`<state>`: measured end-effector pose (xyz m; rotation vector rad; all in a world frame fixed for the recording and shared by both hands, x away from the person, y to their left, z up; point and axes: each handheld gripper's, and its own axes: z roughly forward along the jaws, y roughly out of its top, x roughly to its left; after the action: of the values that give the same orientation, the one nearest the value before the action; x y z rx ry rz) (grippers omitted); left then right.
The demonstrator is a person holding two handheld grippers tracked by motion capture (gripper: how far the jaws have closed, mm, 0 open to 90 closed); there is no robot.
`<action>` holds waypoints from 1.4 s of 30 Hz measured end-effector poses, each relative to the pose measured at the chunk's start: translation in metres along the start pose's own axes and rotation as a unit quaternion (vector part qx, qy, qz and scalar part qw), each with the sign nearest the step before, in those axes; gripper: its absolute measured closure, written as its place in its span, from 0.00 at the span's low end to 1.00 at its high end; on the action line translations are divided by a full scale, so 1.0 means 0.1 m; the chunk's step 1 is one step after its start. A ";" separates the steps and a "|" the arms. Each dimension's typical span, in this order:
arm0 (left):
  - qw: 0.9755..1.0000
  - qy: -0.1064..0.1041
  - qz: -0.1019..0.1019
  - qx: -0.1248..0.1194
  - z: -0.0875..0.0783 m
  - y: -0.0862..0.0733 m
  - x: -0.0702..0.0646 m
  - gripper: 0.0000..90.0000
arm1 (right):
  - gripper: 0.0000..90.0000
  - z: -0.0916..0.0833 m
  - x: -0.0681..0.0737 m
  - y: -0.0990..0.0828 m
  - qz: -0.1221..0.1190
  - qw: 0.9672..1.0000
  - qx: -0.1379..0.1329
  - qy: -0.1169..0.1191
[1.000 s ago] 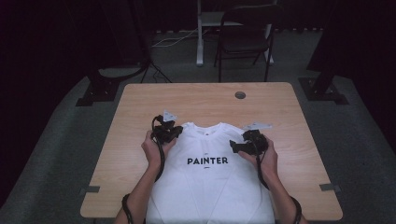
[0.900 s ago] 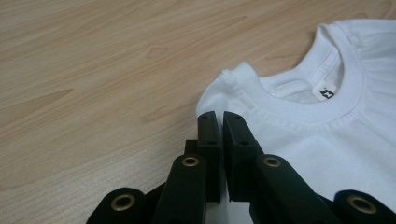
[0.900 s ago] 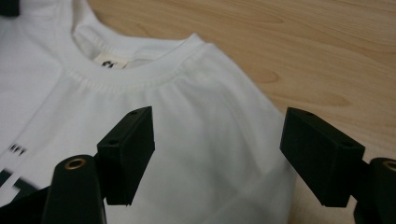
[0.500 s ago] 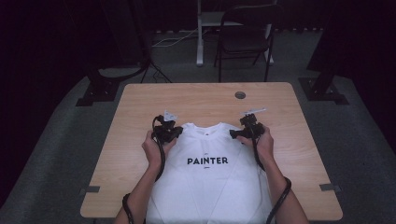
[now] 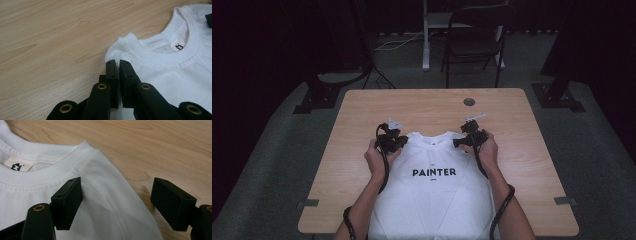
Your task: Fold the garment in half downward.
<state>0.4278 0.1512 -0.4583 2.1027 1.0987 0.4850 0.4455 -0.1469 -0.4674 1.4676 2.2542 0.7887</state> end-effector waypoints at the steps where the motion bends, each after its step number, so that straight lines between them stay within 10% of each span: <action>1: 1.000 0.000 0.000 0.000 0.00 0.00 0.00 0.97 | 0.27 0.00 0.00 0.00 0.000 1.000 0.000 -0.001; 15: 1.000 0.001 -0.001 0.005 0.01 -0.01 -0.02 0.97 | 0.37 -0.01 0.02 -0.03 0.000 1.000 -0.012 -0.006; 29: 1.000 0.004 -0.012 0.011 0.01 -0.06 -0.07 0.97 | 0.84 -0.06 0.22 -0.05 -0.001 1.000 -0.020 -0.011; 42: 0.999 0.037 -0.025 0.009 -0.06 -0.01 -0.22 0.97 | 0.97 -0.11 0.30 -0.23 0.065 0.996 -0.062 -0.019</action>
<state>0.4109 0.1358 -0.4553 2.0832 1.1994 0.5352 0.4107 -0.1295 -0.4721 1.5676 2.0588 0.9138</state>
